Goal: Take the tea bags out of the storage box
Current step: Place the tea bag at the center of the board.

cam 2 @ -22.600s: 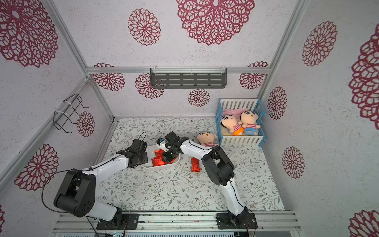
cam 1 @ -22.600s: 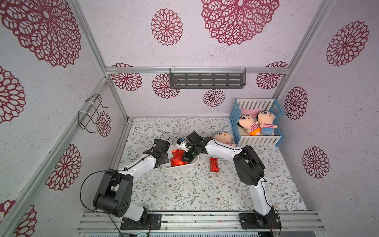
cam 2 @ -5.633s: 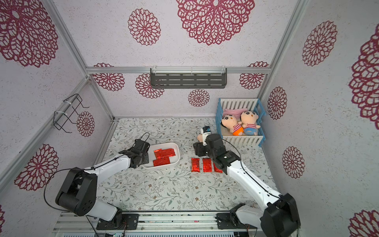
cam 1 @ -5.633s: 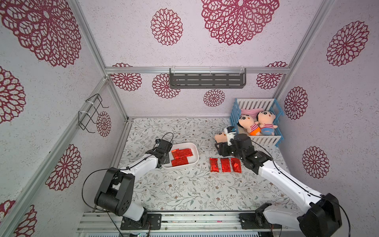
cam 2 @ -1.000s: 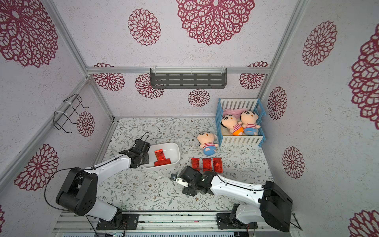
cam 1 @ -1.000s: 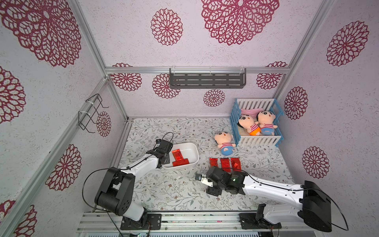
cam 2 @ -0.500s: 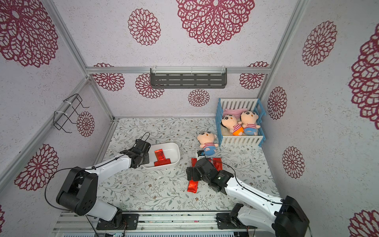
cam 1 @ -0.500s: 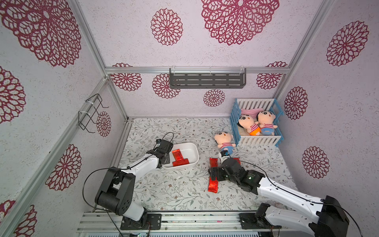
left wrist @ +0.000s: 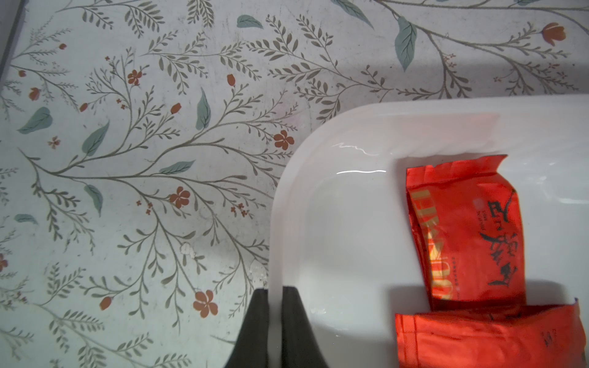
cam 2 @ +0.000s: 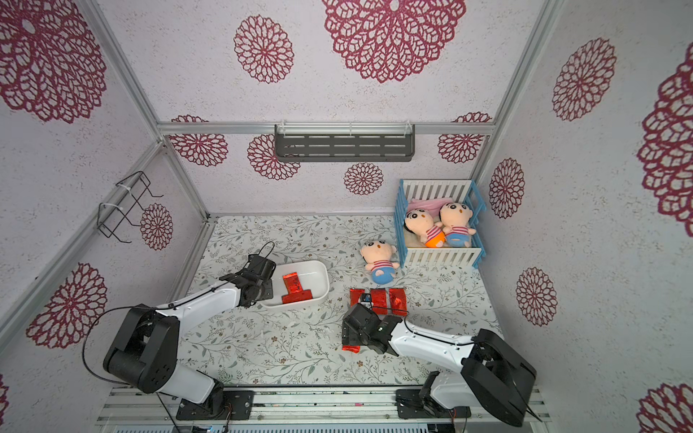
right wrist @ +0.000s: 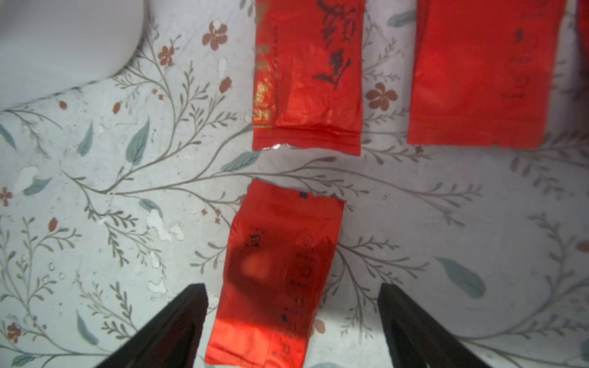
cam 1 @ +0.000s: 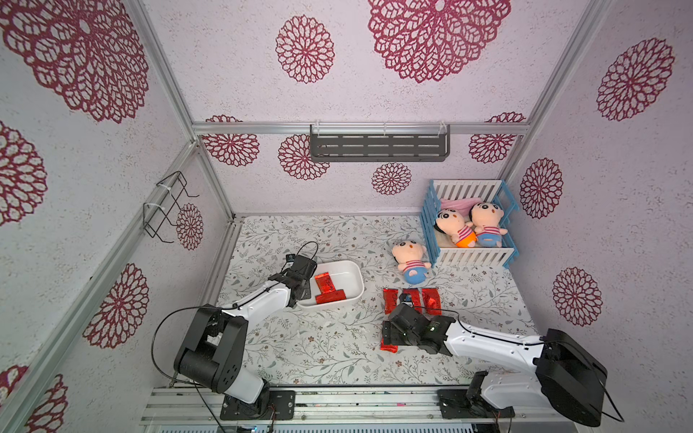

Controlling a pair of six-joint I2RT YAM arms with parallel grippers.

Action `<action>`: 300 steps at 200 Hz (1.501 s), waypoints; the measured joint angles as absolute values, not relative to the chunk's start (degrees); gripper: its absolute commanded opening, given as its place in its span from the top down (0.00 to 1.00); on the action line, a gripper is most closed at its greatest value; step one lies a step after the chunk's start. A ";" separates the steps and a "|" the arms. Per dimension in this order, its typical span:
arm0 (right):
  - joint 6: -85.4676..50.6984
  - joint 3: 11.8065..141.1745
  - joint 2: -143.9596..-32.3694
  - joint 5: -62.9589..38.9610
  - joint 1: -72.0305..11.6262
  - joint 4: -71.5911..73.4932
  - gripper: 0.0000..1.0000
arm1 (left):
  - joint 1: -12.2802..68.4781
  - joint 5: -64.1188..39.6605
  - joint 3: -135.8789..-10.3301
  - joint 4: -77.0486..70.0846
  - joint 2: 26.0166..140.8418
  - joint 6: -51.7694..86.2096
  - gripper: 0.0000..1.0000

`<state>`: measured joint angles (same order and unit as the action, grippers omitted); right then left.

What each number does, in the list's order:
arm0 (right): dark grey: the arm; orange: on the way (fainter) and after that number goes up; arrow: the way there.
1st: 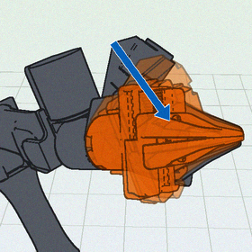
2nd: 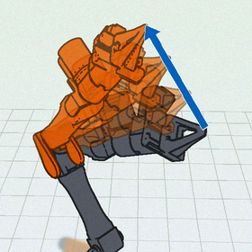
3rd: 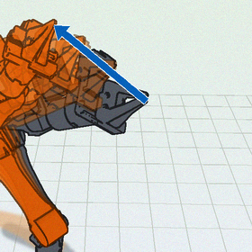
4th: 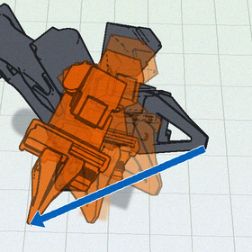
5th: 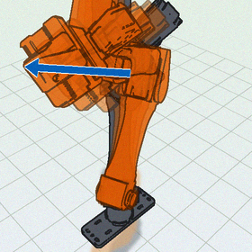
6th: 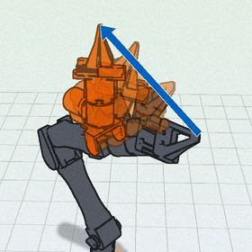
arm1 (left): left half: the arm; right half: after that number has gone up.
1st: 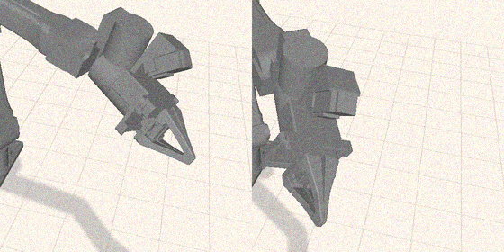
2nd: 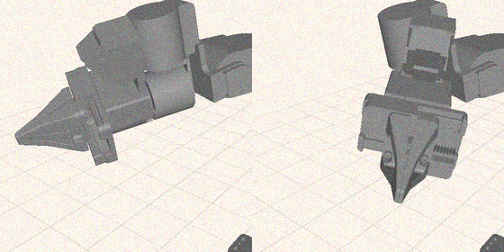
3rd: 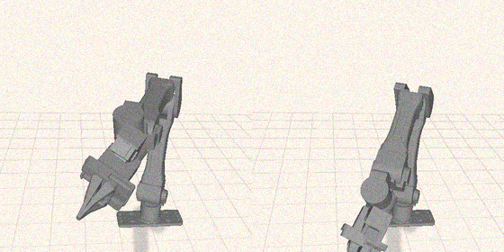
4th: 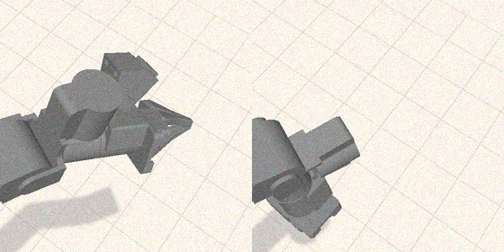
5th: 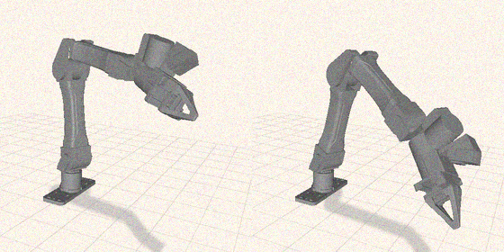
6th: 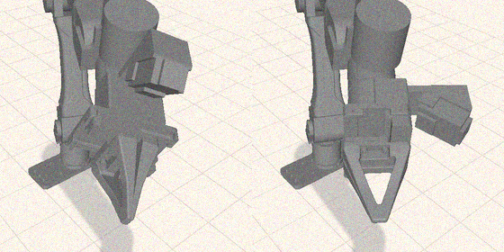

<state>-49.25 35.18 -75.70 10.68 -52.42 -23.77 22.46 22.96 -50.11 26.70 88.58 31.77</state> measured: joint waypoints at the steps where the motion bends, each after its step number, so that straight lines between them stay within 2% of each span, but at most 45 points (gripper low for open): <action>1: -49.30 35.22 -75.83 10.70 -52.47 -23.75 0.11 | 22.46 22.98 -50.11 26.70 88.58 31.77 1.00; 35: -50.19 36.62 -79.79 10.72 -54.19 -22.79 0.12 | 22.52 23.07 -50.11 26.70 88.60 31.77 1.00; 87: -50.65 40.32 -84.53 13.06 -55.92 -24.03 0.20 | 22.57 23.14 -50.11 26.70 88.60 31.77 1.00; 96: -50.63 41.06 -85.38 13.67 -56.07 -24.56 0.24 | 22.59 23.16 -50.11 26.70 88.60 31.77 1.00; 106: -50.26 41.78 -86.21 14.31 -56.18 -25.15 0.32 | 22.59 23.22 -50.11 26.70 88.60 31.77 1.00; 118: -50.37 42.02 -86.61 15.18 -56.34 -25.74 0.34 | 22.63 23.27 -50.11 26.70 88.60 31.77 1.00; 245: -49.52 38.98 -83.35 16.36 -53.71 -28.38 0.37 | 22.90 23.79 -50.26 26.85 88.84 31.77 1.00; 300: -49.10 38.57 -82.94 14.48 -53.54 -25.98 0.32 | 23.11 24.14 -50.33 26.89 88.95 31.77 1.00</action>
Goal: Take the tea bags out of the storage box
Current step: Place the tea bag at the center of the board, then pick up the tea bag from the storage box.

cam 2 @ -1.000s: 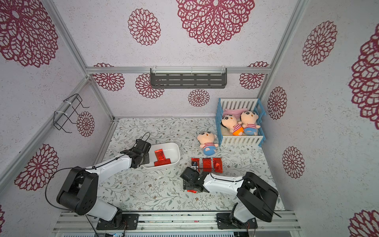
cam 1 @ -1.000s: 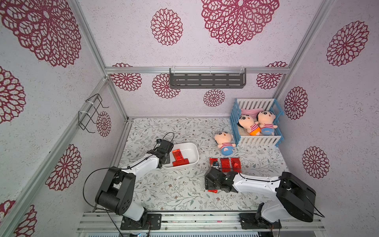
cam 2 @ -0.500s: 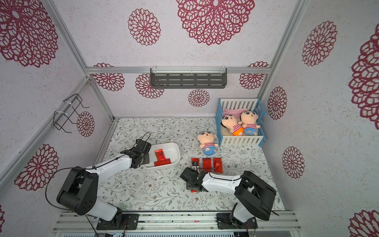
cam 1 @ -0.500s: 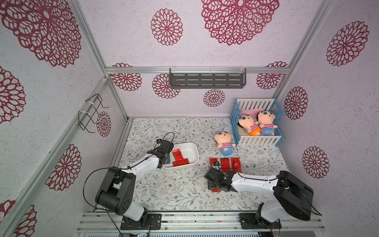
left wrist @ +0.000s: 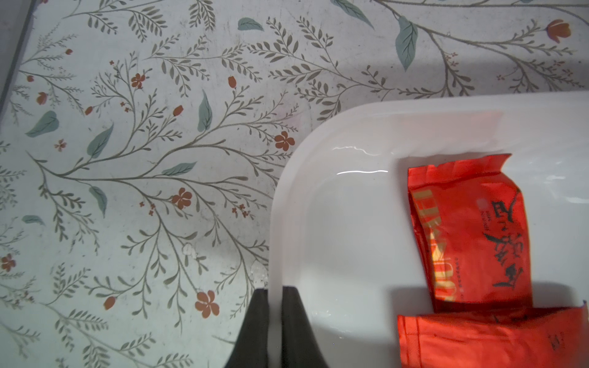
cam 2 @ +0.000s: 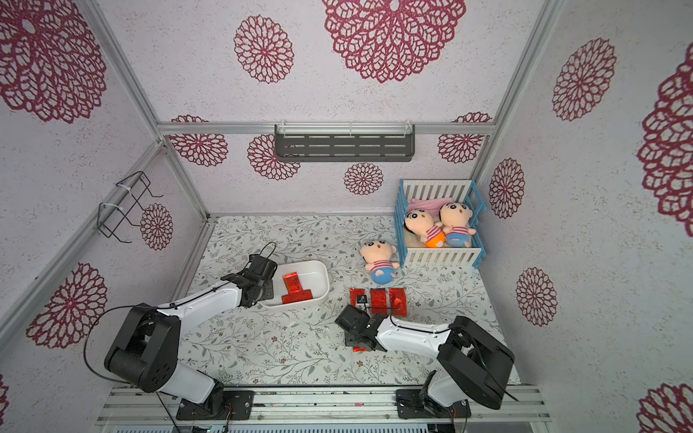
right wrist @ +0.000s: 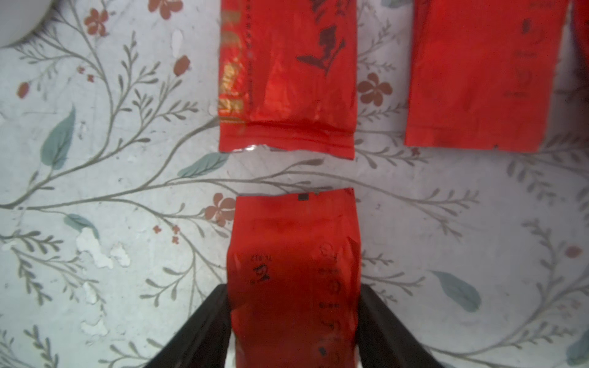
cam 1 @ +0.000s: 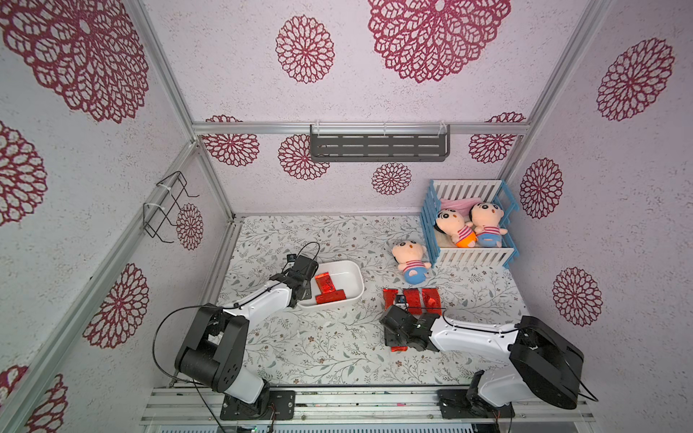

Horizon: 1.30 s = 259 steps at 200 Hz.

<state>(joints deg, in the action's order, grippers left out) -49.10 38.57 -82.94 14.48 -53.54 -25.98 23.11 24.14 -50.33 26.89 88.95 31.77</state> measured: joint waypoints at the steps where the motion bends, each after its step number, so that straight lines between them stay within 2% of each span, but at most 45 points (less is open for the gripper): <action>1: -49.10 38.57 -82.94 14.46 -53.54 -25.93 0.32 | 23.11 24.14 -50.33 26.89 88.95 31.77 1.00; 72: -48.71 38.59 -82.04 13.67 -53.54 -26.72 0.16 | 23.11 24.18 -50.43 26.96 89.03 31.77 1.00; 100: -48.42 40.14 -78.83 14.17 -53.32 -31.33 0.17 | 23.14 24.18 -50.43 26.94 89.03 31.77 1.00; 143: -44.27 47.48 -75.33 13.26 -52.60 -30.96 0.25 | 23.22 24.38 -50.50 27.00 89.14 31.77 1.00; 171: -40.53 57.87 -83.24 12.34 -52.47 -30.17 0.31 | 23.24 24.40 -50.52 27.00 89.17 31.77 1.00; 221: -33.78 80.40 -106.24 10.11 -52.38 -29.12 0.32 | 23.33 24.56 -50.52 27.03 89.19 31.77 1.00; 236: -32.23 87.57 -112.81 9.19 -52.16 -29.54 0.31 | 23.33 24.56 -50.52 27.03 89.19 31.79 1.00; 259: -30.57 96.27 -120.79 7.53 -51.13 -30.35 0.25 | 23.33 24.58 -50.52 27.03 89.19 31.77 1.00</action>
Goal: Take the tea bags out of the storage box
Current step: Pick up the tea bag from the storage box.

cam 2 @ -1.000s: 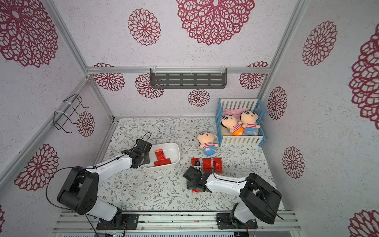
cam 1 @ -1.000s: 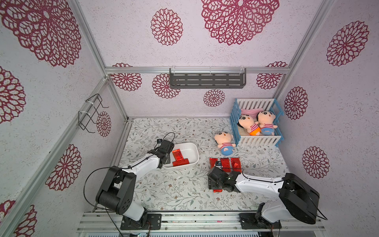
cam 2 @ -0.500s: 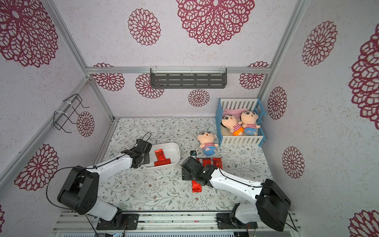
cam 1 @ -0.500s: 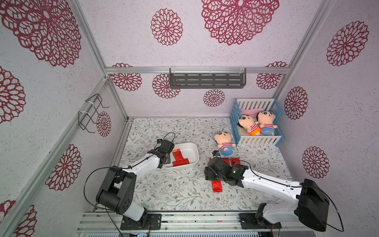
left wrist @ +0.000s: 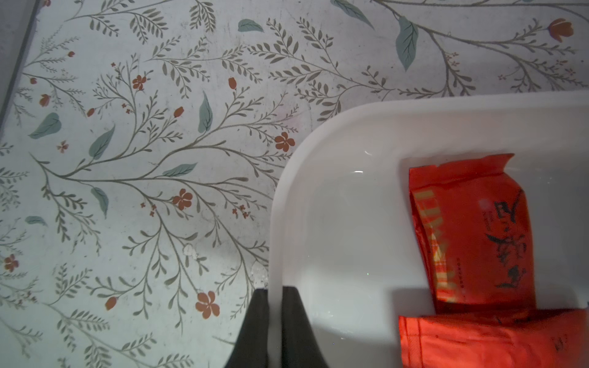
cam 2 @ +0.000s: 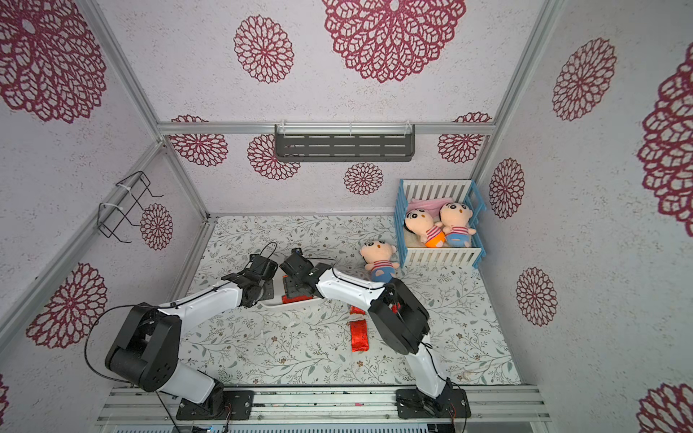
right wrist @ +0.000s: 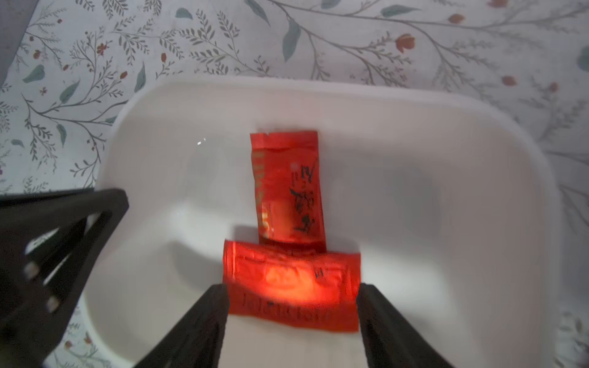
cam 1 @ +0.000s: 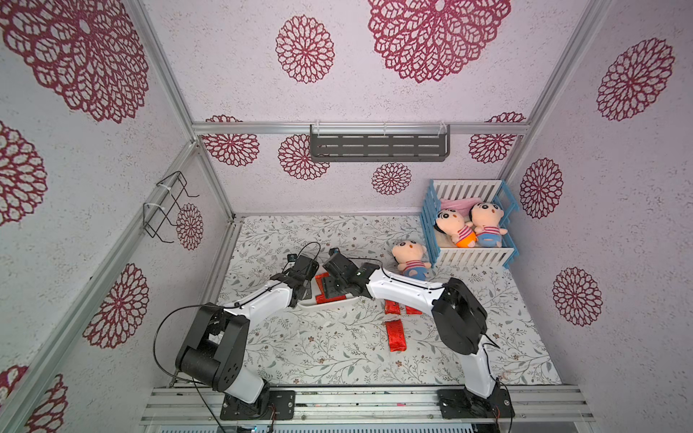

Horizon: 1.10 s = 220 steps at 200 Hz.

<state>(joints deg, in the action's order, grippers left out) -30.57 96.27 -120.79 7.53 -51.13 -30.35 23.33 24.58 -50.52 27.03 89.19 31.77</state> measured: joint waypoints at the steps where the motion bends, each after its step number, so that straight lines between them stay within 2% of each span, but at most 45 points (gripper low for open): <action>1: -30.50 96.51 -120.99 7.51 -51.09 -30.37 0.24 | 23.33 24.58 -50.52 27.03 89.19 31.77 1.00; 42: -27.92 109.32 -131.68 6.50 -49.25 -34.17 0.16 | 23.33 24.58 -50.52 27.00 89.17 31.77 1.00; 119: -26.02 118.72 -139.65 6.28 -49.47 -39.66 0.15 | 23.35 24.58 -50.52 27.00 89.17 31.79 1.00; 148: -26.06 121.12 -141.23 8.27 -50.09 -41.50 0.20 | 23.35 24.58 -50.52 27.00 89.17 31.77 1.00; 179: -26.09 122.43 -142.23 11.03 -50.76 -42.44 0.32 | 23.35 24.58 -50.52 27.03 89.17 31.77 1.00; 220: -26.30 122.83 -142.43 11.75 -51.00 -42.78 0.40 | 23.35 24.60 -50.52 27.03 89.17 31.79 1.00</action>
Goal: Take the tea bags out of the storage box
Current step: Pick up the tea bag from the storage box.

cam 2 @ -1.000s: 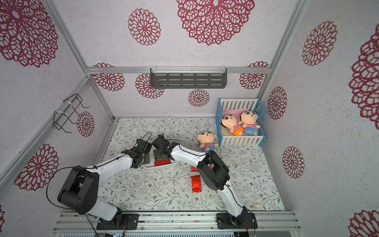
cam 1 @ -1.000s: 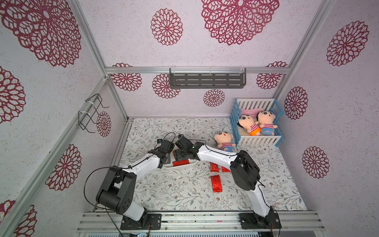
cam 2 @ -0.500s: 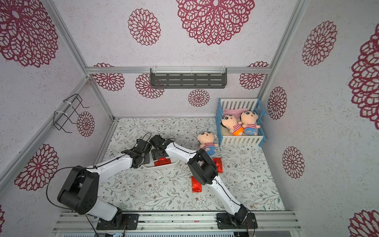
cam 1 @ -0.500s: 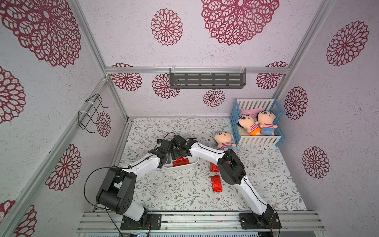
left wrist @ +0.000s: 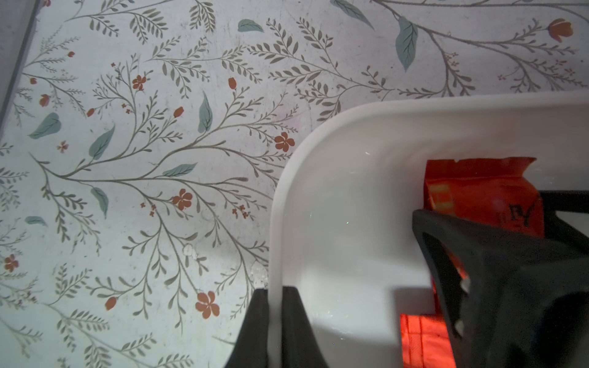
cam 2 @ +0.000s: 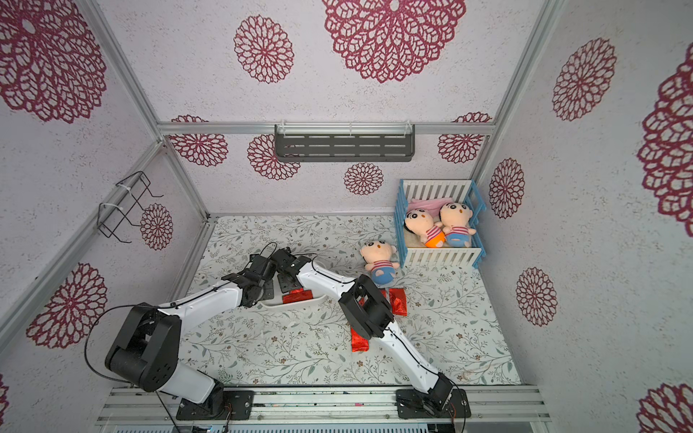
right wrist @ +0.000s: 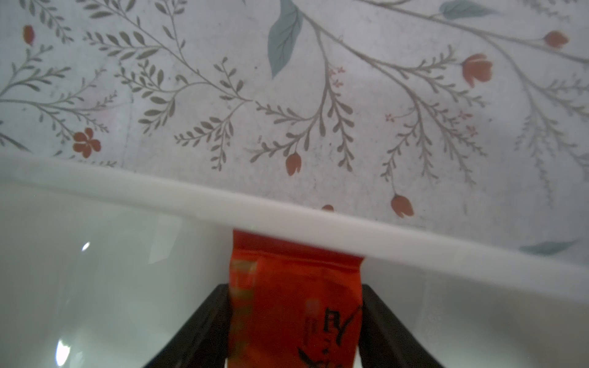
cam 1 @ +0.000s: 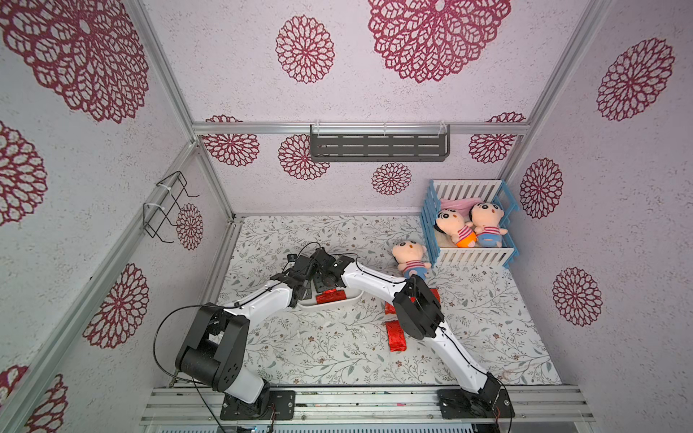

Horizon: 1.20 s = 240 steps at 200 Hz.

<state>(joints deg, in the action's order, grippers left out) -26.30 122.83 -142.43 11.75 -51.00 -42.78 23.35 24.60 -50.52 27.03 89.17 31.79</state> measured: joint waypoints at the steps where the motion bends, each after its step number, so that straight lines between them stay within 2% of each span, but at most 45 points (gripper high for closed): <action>1: -26.26 122.83 -142.43 11.75 -51.00 -42.78 0.40 | 23.35 24.58 -50.52 27.03 89.17 31.79 1.00; 124: -26.59 122.56 -140.00 11.70 -50.52 -44.53 0.41 | 23.38 24.58 -50.52 26.98 89.19 31.79 1.00; 206: -26.57 118.61 -127.79 11.97 -50.37 -43.62 0.44 | 23.53 24.82 -50.54 27.00 89.27 31.79 1.00; 240: -26.52 110.83 -120.68 12.23 -49.45 -42.19 0.44 | 23.53 24.82 -50.54 27.00 89.27 31.79 1.00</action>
